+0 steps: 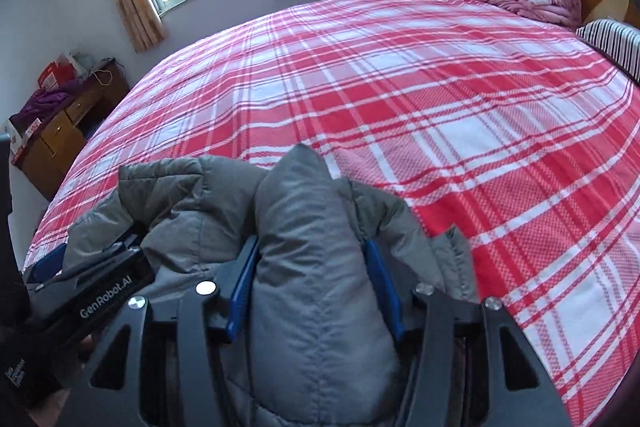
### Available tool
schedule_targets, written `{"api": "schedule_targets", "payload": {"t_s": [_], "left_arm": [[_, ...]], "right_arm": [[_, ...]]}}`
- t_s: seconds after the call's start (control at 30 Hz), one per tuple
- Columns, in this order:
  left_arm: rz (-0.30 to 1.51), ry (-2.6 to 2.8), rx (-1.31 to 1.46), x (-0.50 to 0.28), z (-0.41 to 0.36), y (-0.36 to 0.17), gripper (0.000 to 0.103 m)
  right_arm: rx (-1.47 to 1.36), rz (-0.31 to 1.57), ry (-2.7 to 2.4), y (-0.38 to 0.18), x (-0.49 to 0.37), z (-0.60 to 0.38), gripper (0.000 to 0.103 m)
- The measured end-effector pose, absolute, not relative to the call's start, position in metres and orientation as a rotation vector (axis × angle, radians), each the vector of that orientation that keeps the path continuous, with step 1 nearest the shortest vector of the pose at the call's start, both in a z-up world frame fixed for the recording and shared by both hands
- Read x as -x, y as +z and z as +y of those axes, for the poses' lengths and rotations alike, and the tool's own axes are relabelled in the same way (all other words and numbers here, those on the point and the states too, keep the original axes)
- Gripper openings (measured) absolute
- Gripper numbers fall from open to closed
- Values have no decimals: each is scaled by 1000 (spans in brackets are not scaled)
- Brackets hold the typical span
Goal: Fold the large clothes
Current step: 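Lift the grey jacket bundle with both grippers and fold it over itself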
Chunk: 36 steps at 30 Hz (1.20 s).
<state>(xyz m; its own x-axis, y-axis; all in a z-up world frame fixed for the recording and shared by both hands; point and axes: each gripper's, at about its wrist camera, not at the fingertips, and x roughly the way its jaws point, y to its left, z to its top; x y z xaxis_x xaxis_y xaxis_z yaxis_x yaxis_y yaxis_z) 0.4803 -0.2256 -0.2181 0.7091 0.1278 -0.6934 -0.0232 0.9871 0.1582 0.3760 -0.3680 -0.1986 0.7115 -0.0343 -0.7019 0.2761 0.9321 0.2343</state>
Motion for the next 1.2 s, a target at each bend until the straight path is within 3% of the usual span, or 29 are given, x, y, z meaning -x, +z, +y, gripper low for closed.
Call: {"api": "schedule_targets", "payload": {"t_s": [0.87,1.0,1.07,1.2], "left_arm": [[824,79,-171,-489,-226,-219,102],[847,-16,-139,-465,-204,-190,102],[824,-89,-112,-437,-182,-176,102],[839,-109,-55,-401,-140,-187,102]], "right_arm": [[-291,810,-206,-206,-386,-361,56],[-263,852,-175,-194,-384,-359,62],[-309,814,-140,-177,-366,-361,76],[-298,710,-185,-157,-316,-368,79]]}}
